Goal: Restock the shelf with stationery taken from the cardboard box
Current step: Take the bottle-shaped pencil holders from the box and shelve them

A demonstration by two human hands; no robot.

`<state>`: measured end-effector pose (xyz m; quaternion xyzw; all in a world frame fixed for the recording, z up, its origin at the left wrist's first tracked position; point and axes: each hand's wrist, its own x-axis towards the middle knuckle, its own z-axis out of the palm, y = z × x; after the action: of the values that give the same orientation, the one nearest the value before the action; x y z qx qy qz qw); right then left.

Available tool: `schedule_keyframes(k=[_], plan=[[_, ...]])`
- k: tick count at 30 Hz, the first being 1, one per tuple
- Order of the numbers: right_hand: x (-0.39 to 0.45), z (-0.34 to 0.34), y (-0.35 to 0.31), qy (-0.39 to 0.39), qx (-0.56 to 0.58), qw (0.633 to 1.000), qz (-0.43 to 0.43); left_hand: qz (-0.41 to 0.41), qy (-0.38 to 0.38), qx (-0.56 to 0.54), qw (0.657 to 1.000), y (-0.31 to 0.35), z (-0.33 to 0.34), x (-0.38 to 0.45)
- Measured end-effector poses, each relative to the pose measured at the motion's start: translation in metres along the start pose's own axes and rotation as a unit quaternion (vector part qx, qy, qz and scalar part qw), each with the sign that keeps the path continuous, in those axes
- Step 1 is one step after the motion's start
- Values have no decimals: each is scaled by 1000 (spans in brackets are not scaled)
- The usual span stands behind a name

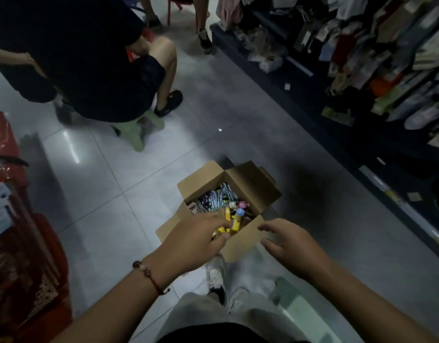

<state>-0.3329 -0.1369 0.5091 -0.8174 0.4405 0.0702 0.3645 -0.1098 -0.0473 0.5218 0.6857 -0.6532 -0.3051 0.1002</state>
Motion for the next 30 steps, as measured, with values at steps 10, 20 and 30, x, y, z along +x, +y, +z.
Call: schedule_keyframes(k=[10, 20, 30], plan=[[134, -24, 23, -71, -31, 995, -56, -86, 17, -22, 996, -49, 9, 96], [386, 123, 220, -208, -92, 957, -177, -250, 71, -188, 947, -194, 258, 258], [542, 338, 392, -211, -310, 855, -359, -274, 95, -205, 935, -331, 568, 388]])
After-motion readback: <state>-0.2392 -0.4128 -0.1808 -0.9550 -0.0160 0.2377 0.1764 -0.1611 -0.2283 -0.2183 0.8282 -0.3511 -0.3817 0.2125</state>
